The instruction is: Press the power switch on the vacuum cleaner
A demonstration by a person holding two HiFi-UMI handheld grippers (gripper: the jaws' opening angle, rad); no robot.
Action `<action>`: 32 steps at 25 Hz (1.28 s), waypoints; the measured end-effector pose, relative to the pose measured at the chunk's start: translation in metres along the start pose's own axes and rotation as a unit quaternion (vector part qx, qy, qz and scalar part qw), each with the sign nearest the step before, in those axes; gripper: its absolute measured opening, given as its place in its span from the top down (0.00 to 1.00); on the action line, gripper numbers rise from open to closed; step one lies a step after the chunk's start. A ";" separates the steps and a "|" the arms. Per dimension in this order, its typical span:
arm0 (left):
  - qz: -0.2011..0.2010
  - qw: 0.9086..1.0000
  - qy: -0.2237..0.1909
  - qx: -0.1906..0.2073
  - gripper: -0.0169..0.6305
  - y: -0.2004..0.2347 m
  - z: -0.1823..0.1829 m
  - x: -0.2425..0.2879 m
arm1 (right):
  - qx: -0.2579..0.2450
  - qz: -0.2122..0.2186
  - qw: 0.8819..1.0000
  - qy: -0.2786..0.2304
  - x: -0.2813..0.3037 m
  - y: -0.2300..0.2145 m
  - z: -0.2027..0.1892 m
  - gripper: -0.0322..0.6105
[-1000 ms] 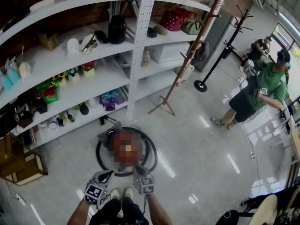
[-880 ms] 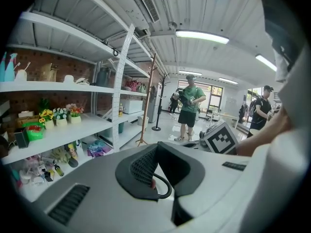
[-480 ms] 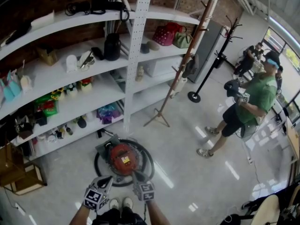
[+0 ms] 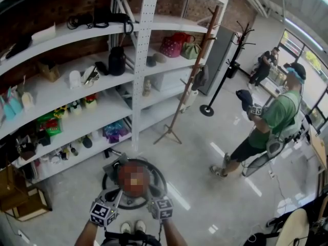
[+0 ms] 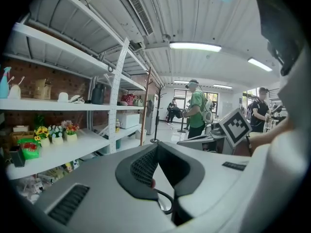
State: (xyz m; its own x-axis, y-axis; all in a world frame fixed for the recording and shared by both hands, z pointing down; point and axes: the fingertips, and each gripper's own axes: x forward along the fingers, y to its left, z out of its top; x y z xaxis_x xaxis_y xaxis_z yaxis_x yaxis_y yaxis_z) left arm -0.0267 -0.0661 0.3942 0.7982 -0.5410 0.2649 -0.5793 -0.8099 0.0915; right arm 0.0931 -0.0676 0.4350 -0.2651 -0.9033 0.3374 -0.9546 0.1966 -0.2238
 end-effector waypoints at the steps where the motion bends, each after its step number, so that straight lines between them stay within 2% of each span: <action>1: 0.000 1.000 -0.005 0.002 0.96 0.000 0.004 0.000 | -0.001 0.002 1.000 -0.005 -0.003 0.001 0.006 0.94; 7: 0.000 0.999 -0.031 0.023 0.96 -0.003 0.032 0.000 | -0.015 0.008 0.999 -0.038 -0.026 0.011 0.042 0.94; 20: 0.018 0.997 -0.067 0.046 0.96 -0.002 0.068 -0.012 | -0.050 -0.014 0.995 -0.085 -0.076 0.019 0.084 0.94; 32: 0.033 0.995 -0.073 0.063 0.96 -0.007 0.081 -0.032 | -0.054 -0.017 0.993 -0.104 -0.112 0.021 0.084 0.94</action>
State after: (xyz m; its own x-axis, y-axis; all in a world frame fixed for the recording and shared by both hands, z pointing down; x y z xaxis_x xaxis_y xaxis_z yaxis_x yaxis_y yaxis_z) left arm -0.0351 -0.0616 0.3077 0.7798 -0.6137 0.1238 -0.6133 -0.7885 -0.0453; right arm 0.1143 0.0057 0.3155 -0.2089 -0.9673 0.1440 -0.9746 0.1937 -0.1127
